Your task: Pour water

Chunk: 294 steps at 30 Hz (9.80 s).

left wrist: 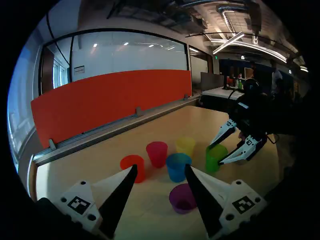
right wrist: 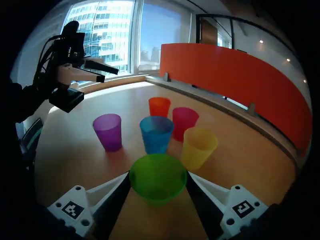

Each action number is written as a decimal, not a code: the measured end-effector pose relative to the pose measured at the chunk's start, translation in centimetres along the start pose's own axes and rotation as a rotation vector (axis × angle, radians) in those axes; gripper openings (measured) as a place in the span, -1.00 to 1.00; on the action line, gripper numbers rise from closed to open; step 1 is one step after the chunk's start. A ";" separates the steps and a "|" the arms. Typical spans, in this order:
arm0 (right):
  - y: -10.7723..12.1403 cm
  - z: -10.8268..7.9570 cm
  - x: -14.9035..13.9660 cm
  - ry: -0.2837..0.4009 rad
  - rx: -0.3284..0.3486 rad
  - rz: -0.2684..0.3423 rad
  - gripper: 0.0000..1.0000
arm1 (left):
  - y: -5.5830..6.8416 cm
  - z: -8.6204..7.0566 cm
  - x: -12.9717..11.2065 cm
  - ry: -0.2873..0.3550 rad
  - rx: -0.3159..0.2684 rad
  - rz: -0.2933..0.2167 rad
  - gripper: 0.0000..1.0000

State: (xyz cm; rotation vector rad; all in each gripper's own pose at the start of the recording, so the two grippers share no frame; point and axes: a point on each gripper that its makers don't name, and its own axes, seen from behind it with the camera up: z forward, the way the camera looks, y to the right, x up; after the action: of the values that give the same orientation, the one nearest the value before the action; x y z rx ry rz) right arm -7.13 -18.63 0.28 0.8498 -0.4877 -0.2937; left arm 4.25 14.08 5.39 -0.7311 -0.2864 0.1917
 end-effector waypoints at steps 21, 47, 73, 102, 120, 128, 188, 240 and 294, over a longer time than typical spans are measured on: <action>0.4 -5.1 6.1 0.103 -0.008 -0.020 0.88 | 0.7 0.3 0.0 -0.007 -0.009 0.006 0.74; 0.5 -10.0 12.7 0.238 -0.037 -0.066 0.88 | 1.7 0.2 0.8 -0.003 -0.022 0.011 0.74; 0.5 -12.1 15.8 0.349 -0.022 -0.059 0.88 | 2.4 1.4 0.0 -0.045 -0.042 0.028 0.74; 0.4 -12.3 16.6 0.408 -0.001 -0.065 0.89 | 2.9 2.9 -0.6 -0.092 -0.078 0.030 0.74; 1.0 -12.8 16.0 0.404 -0.006 -0.069 0.88 | 3.7 5.7 -3.0 -0.177 -0.109 0.036 0.74; 1.4 -12.9 15.4 0.397 -0.012 -0.061 0.88 | 4.2 7.0 -4.2 -0.212 -0.122 0.024 0.74; 2.9 -12.3 12.7 0.355 -0.031 -0.036 0.88 | 6.0 14.1 -7.5 -0.286 -0.123 -0.027 0.74; 2.0 -12.6 13.8 0.361 -0.035 -0.054 0.88 | 5.8 12.2 -3.5 -0.168 -0.111 -0.085 0.69; -0.6 -12.2 15.6 0.389 -0.011 -0.062 0.88 | 4.0 1.5 10.7 0.240 -0.029 -0.065 0.68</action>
State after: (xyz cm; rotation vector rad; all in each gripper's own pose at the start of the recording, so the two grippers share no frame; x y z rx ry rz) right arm 12.46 -17.94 -2.50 0.8874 -0.0971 -0.1806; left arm 13.60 20.88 5.76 -0.7643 -0.0839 0.0371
